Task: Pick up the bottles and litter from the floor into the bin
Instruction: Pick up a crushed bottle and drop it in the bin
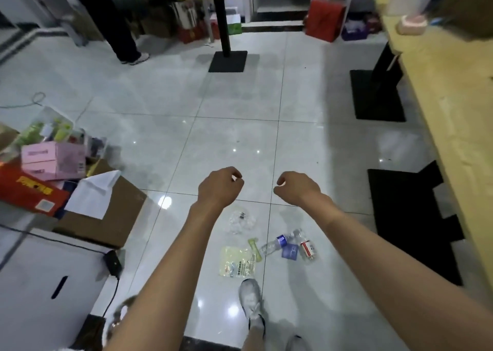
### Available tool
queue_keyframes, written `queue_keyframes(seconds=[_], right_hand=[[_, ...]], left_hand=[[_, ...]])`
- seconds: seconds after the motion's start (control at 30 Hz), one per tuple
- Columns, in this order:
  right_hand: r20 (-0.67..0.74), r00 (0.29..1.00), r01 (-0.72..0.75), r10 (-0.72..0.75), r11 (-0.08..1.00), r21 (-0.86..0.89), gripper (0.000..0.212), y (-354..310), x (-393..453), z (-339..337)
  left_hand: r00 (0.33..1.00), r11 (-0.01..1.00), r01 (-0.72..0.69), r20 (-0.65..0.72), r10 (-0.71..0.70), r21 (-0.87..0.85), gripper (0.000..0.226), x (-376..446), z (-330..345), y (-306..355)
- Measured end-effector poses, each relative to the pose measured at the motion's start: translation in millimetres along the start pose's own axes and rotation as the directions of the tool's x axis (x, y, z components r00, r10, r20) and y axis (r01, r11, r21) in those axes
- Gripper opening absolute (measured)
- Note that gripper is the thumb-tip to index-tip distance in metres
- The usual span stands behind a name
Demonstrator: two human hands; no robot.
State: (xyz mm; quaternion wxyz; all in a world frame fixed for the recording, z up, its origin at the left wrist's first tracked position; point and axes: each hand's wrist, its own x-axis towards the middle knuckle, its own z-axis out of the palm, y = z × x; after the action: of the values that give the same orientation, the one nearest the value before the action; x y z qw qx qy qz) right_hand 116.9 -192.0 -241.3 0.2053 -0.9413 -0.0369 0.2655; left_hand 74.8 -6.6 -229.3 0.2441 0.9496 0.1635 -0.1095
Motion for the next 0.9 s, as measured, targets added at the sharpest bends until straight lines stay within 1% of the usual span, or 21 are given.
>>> queue_keyframes(seconds=[0.1,0.23,0.37,0.5,0.6,0.67,0.8,0.9], right_hand=[[-0.002,0.999,-0.036,0.036,0.998,0.044,0.038,11.0,27.6,7.2],[0.004,0.995,-0.095,0.095,0.990,0.102,0.036,12.9,74.9,23.3],[0.024,0.992,-0.128,0.126,0.984,0.120,0.035,10.1,126.2,45.7],[0.041,0.987,-0.160,0.155,0.975,0.152,0.034,14.4,173.4,80.2],[0.108,0.981,-0.176,0.163,0.976,0.130,0.035,29.7,210.1,118.7],[0.128,0.978,-0.181,0.166,0.977,0.109,0.036,46.8,238.2,153.7],[0.152,0.973,-0.190,0.174,0.977,0.094,0.037,100.3,292.5,241.2],[0.203,0.966,-0.172,0.161,0.984,0.039,0.039,155.2,330.6,320.4]], left_hand=[[0.999,1.000,-0.015,0.044,0.015,0.003,0.029,32.7,12.6,-5.3],[0.995,1.000,-0.025,0.095,0.025,0.000,0.030,86.3,28.7,-24.4],[0.994,1.000,-0.027,0.105,0.026,0.009,0.033,137.9,49.5,-55.3],[0.994,1.000,-0.015,0.108,0.012,0.023,0.037,186.5,89.7,-91.5],[0.991,0.999,-0.007,0.135,0.002,0.038,0.039,217.7,135.7,-120.3],[0.989,0.999,0.006,0.147,-0.013,0.046,0.041,240.0,176.8,-141.8],[0.984,0.998,0.067,0.166,-0.069,0.015,0.044,281.2,278.3,-188.0],[0.979,0.997,0.066,0.191,-0.070,0.028,0.047,306.9,371.5,-229.4]])
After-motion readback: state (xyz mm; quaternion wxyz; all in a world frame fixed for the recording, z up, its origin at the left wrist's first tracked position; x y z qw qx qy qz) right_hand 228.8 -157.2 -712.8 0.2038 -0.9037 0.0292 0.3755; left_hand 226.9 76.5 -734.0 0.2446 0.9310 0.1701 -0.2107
